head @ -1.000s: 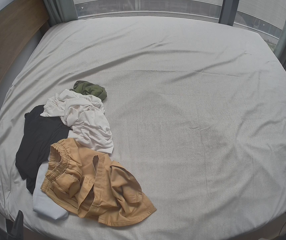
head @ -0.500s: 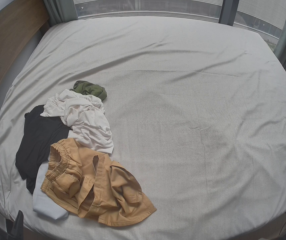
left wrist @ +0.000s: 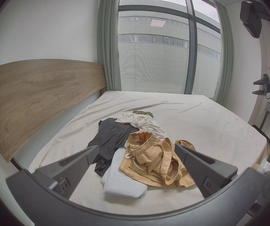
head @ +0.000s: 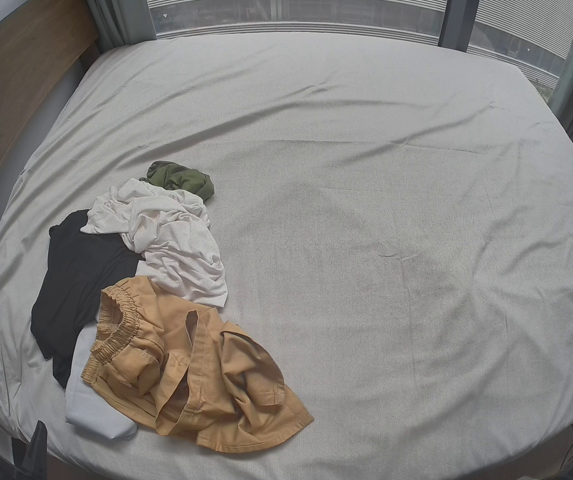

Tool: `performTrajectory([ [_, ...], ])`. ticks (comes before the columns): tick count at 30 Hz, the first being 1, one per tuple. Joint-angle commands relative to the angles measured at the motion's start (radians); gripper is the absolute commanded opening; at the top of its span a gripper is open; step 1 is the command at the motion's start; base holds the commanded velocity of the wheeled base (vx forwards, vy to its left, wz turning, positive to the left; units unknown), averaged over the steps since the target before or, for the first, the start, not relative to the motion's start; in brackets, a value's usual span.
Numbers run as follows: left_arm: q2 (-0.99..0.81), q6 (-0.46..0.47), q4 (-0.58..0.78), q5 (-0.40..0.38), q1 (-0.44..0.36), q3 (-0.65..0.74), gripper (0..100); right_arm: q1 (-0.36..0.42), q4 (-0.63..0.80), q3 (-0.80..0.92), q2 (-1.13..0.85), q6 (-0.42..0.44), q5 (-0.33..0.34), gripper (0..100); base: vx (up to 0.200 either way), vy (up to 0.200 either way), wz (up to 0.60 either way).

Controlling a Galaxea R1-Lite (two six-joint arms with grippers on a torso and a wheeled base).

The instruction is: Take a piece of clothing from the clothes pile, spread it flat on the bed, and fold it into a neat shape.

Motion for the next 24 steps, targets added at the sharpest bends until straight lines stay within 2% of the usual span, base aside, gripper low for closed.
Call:
performTrajectory([
  [1, -0.012, 0.000, 0.000, 0.000, 0.000, 0.018, 100, 0.003, -0.002, -0.056, 0.129, 0.002, 0.034, 100, 0.000, 0.000, 0.00],
  [6, -0.012, 0.000, 0.000, 0.000, 0.000, 0.018, 100, 0.003, -0.003, -0.074, 0.221, 0.002, 0.081, 100, 0.000, 0.000, 0.00],
  [24, -0.012, 0.000, 0.000, 0.000, 0.000, 0.018, 100, 0.147, -0.192, -0.074, 0.531, 0.031, 0.073, 100, 0.000, 0.000, 0.00],
])
